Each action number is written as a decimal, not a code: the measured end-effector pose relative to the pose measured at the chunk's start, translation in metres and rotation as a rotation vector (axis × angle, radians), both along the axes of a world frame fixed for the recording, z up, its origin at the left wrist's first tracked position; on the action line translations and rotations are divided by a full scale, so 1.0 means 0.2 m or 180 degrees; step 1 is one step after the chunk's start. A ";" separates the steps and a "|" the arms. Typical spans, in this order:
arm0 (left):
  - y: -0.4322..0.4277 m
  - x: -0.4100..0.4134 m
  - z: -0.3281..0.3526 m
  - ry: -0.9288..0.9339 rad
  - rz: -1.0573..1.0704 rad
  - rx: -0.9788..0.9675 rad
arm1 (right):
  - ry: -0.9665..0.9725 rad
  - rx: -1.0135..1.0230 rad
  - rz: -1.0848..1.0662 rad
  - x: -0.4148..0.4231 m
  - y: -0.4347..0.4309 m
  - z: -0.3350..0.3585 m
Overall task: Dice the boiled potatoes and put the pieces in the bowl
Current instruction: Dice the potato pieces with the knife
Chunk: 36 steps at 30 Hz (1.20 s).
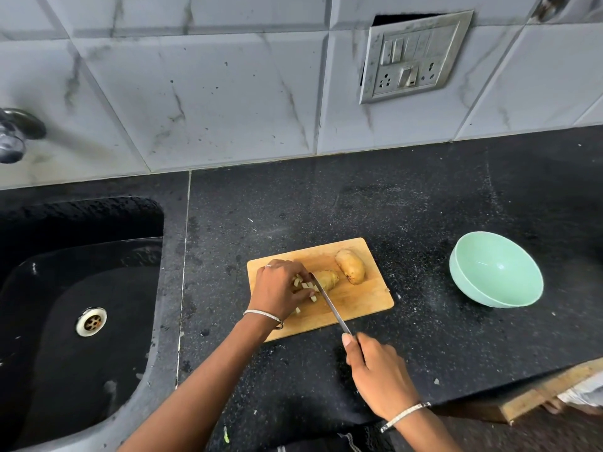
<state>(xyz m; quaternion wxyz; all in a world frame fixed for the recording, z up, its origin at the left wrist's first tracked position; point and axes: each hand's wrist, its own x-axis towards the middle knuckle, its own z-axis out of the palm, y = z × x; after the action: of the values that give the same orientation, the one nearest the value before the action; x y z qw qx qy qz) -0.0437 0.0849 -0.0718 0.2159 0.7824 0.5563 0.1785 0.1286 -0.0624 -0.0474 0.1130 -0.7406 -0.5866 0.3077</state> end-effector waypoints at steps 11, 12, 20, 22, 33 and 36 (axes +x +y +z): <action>0.01 -0.03 -0.02 0.0020 -0.0291 0.0289 | -0.0098 -0.0102 -0.0062 -0.04 -0.03 -0.04; 0.01 -0.04 -0.02 0.0055 -0.0330 0.0319 | -0.0134 -0.0093 -0.0077 -0.05 -0.03 -0.04; 0.00 -0.02 -0.01 0.0224 -0.0304 0.0320 | -0.0014 -0.0284 -0.0128 -0.07 -0.01 -0.05; -0.01 -0.01 -0.01 0.0311 -0.0290 0.0302 | 0.0238 -0.0362 -0.0229 -0.07 0.00 -0.04; 0.01 -0.03 0.00 0.0413 -0.0260 0.0224 | -0.0109 -0.0191 -0.0071 -0.11 0.00 0.00; 0.00 -0.08 0.01 0.0515 -0.0259 0.0299 | -0.0012 -0.0252 0.0106 -0.11 0.01 -0.01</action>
<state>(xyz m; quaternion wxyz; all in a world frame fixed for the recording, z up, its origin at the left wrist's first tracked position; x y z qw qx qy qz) -0.0594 0.0857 -0.0697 0.1404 0.8254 0.5307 0.1317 0.1067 -0.0595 -0.0501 0.0774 -0.7352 -0.5863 0.3312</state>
